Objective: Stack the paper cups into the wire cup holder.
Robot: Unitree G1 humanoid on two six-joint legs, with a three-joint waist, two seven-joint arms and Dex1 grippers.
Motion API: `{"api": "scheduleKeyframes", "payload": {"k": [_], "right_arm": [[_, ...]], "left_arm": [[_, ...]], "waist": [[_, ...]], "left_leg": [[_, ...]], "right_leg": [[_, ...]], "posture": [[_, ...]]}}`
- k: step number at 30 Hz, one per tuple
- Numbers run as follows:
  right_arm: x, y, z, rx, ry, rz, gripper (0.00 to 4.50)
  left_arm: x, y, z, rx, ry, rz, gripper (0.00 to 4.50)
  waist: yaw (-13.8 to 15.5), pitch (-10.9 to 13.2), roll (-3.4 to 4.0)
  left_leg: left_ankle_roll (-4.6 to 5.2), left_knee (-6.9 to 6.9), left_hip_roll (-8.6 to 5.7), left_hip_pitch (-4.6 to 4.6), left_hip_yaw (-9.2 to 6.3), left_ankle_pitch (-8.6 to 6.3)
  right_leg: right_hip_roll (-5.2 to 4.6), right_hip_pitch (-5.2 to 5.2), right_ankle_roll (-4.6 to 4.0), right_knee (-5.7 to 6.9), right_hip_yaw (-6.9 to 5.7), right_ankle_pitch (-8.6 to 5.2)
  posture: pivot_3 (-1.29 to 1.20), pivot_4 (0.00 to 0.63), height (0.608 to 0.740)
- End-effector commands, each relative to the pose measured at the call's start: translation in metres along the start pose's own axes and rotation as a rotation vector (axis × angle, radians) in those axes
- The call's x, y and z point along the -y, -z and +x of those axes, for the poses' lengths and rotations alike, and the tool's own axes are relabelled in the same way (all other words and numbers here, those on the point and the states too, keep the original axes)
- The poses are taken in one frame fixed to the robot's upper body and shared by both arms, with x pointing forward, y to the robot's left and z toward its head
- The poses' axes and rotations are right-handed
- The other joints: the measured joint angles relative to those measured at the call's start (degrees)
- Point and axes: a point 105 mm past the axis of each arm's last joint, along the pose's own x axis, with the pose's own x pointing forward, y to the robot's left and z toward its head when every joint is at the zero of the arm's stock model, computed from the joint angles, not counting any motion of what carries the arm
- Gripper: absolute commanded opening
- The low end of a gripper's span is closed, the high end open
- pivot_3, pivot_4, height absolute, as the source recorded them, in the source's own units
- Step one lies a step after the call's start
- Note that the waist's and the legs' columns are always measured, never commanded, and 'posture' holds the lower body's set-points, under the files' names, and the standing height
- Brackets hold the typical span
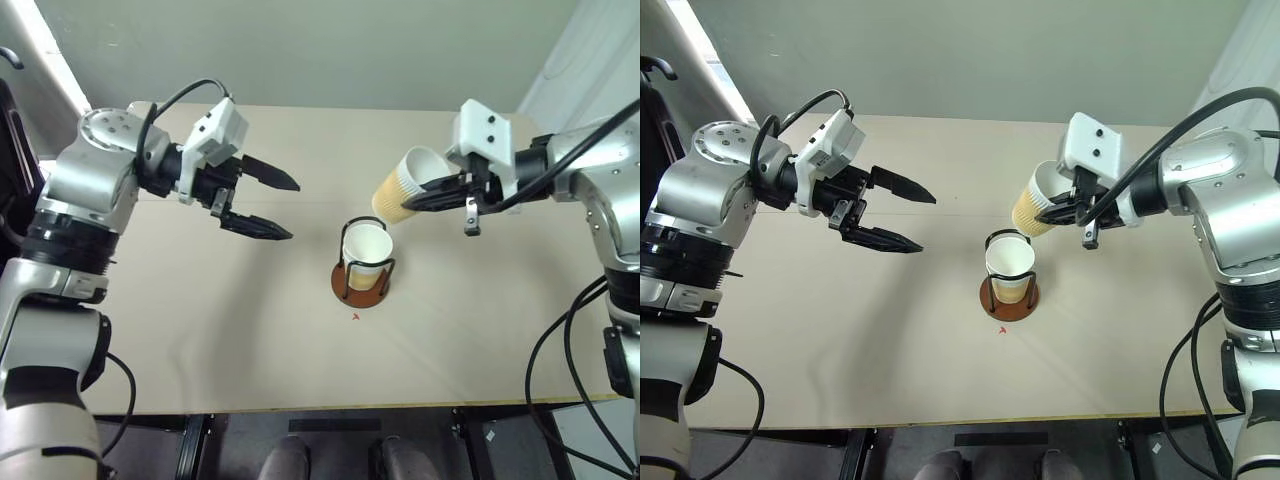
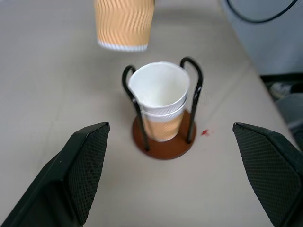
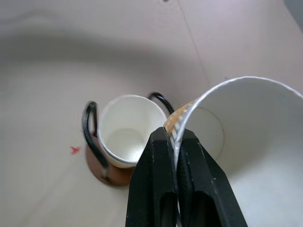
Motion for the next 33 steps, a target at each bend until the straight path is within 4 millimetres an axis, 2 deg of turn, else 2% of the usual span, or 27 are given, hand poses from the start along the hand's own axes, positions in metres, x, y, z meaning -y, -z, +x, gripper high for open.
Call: {"api": "scheduleKeyframes", "payload": {"k": [1,15,21,27,30,33], "right_arm": [[-0.006,-0.013,0.000,0.020,-0.020,-0.051,0.04],[-0.036,0.001,0.019,-0.010,-0.168,-0.075,0.04],[-0.034,0.015,0.030,-0.048,-0.168,-0.114,0.04],[-0.034,0.016,0.034,-0.053,-0.191,-0.139,0.04],[-0.032,0.003,0.034,0.006,-0.186,-0.109,0.60],[-0.022,-0.016,0.029,0.097,-0.146,-0.046,1.64]], "left_arm": [[0.005,-0.010,-0.002,0.017,0.035,0.030,4.50],[0.008,-0.004,-0.002,0.014,0.032,0.014,4.50],[0.007,-0.005,-0.001,0.013,0.031,0.019,4.50],[0.006,-0.006,-0.004,0.004,0.016,0.026,4.50],[0.005,-0.006,-0.005,0.002,0.011,0.027,4.50],[0.006,-0.005,-0.005,0.000,0.010,0.026,4.50]], "waist": [[-0.01,0.00,0.00],[-0.11,0.00,0.00],[-0.20,0.00,0.00],[-0.29,0.00,0.00],[-0.50,0.00,0.00],[-0.74,0.00,0.00]], "left_leg": [[0.00,0.00,0.00,0.00,0.00,0.00],[0.00,0.03,0.00,0.00,0.00,0.01],[0.00,0.05,0.00,0.00,0.00,0.01],[0.00,0.06,0.00,0.00,-0.01,0.01],[0.00,0.06,0.00,0.00,-0.01,0.01],[0.00,0.06,0.00,0.00,0.01,0.02]], "right_leg": [[0.00,-0.01,0.00,-0.01,0.00,0.00],[0.00,-0.03,0.00,0.00,0.01,0.00],[0.00,-0.04,0.00,0.04,0.01,0.00],[0.00,-0.04,0.00,0.04,0.02,0.00],[0.00,-0.04,0.00,0.05,0.02,0.00],[0.01,-0.08,0.00,0.06,0.00,0.00]], "posture": [[0.00,0.150,0.740],[0.00,0.150,0.740],[0.00,0.150,0.740],[0.00,0.150,0.740],[0.00,0.150,0.740],[0.00,0.150,0.740]]}}
